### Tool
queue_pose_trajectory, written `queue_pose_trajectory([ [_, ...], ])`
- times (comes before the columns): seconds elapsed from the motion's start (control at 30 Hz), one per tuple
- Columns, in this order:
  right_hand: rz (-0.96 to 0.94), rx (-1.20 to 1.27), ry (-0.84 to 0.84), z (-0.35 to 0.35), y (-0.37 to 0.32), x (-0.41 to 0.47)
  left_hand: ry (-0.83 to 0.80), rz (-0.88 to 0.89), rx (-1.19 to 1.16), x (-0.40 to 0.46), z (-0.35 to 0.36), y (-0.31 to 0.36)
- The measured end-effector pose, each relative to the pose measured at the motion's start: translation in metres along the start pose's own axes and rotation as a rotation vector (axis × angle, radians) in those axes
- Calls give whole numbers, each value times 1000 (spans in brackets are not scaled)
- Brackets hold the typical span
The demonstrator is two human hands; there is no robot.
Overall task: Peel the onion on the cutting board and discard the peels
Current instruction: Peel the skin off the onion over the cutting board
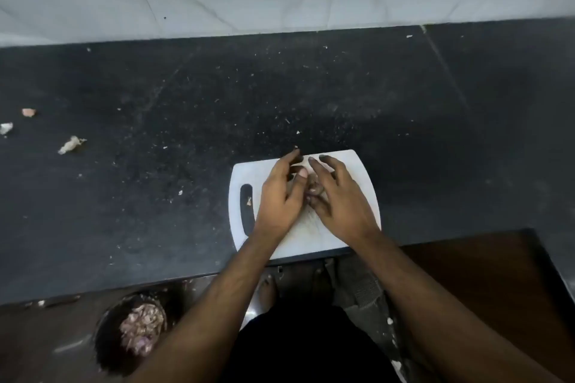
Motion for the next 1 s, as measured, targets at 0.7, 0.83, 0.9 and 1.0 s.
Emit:
queue_pose_trajectory([
  [0.7, -128, 788, 68, 26, 27, -21, -77, 127, -221, -20, 21, -38],
  [0.83, -92, 763, 120, 22, 25, -29, -78, 129, -232, -24, 22, -31],
  [0.9, -109, 746, 116, 22, 22, -30, -77, 128, -192, -24, 24, -28],
  [1.0, -101, 717, 144, 22, 24, -31, -66, 118, -120, -24, 26, -31],
])
Point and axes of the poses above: each hand's wrist, its own x-axis towards the middle knuckle, its own z-axis out of the palm, y = z × x, the point moved 7 cm from there along x, towards the middle knuckle, and after that the axes turned 14 degrees about -y, right-handed, at the moved point
